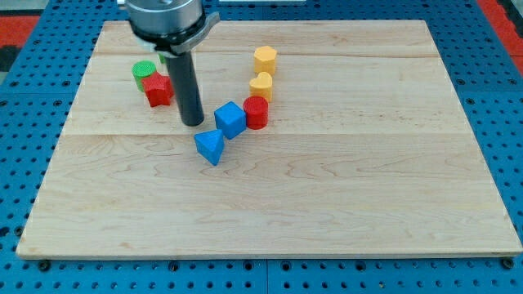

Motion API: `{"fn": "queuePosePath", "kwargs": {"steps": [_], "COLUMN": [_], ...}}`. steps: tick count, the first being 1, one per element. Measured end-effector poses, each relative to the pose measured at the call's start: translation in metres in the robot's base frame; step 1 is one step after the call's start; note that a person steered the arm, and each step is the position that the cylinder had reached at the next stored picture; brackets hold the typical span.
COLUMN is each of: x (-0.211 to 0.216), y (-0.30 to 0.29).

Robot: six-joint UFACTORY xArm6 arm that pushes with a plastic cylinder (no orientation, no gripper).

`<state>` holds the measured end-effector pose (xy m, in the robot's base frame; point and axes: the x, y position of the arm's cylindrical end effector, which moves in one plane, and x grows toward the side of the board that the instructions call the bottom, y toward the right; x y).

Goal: Separate the blue from each other

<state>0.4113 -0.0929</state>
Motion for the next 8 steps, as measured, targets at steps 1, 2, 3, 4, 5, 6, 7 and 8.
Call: {"fn": "queuePosePath", "kwargs": {"steps": [1, 2, 3, 4, 5, 6, 7, 8], "x": [-0.006, 0.008, 0.034, 0.049, 0.051, 0.051, 0.075, 0.107], "y": [0.026, 0.026, 0.027, 0.033, 0.034, -0.026, -0.03, -0.029]}}
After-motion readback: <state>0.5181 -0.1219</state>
